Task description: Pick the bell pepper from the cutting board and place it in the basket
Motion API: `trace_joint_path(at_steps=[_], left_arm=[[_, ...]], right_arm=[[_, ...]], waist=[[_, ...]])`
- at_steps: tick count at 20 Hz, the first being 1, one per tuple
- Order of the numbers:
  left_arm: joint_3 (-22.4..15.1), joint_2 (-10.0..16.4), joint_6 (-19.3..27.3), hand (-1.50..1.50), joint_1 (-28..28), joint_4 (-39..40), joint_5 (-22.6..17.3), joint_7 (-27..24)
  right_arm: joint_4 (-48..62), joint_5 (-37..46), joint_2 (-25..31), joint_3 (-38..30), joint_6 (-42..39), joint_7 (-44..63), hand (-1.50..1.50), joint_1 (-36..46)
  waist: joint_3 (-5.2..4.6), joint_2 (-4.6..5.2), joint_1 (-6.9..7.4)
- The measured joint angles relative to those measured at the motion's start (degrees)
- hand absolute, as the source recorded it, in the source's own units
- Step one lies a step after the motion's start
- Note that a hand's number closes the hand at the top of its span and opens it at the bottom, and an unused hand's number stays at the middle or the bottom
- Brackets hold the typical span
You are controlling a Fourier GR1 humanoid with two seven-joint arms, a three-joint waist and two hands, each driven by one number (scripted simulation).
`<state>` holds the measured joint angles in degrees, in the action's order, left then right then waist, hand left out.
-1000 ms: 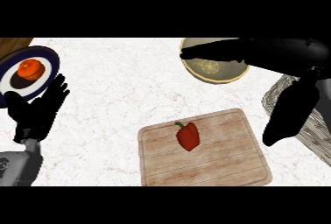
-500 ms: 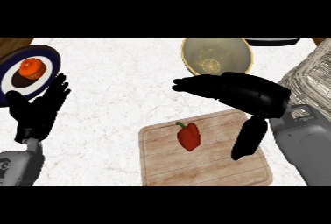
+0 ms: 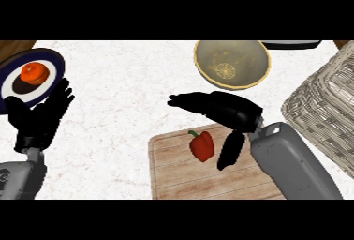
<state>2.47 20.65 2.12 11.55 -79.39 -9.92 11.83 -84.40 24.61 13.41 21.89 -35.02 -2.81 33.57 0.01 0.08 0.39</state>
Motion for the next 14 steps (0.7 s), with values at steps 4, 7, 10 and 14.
trace_joint_path(at_steps=[4,7,10,14], left_arm=[[0.54,-0.80,-0.37,0.00,0.51,1.44,0.79,-0.92],[1.30,-0.70,-1.12,0.00,1.07,1.98,1.08,-0.69],[2.04,-0.88,-2.05,0.00,1.70,3.49,1.45,-1.63],[2.42,-1.69,-1.86,0.00,2.37,2.03,2.30,0.28]], right_arm=[[5.61,5.28,-1.95,2.17,1.71,-2.53,-1.50,0.44],[8.07,8.24,-2.56,2.65,1.38,-3.62,-1.50,1.02],[9.97,10.81,-2.42,2.36,1.78,-5.86,-1.50,0.72],[12.11,13.54,-2.98,0.88,1.61,-8.96,-1.50,0.88]], waist=[[0.00,0.00,0.00],[-0.01,-0.02,-0.07],[-0.01,-0.01,-0.14],[0.00,-0.04,-0.15]])
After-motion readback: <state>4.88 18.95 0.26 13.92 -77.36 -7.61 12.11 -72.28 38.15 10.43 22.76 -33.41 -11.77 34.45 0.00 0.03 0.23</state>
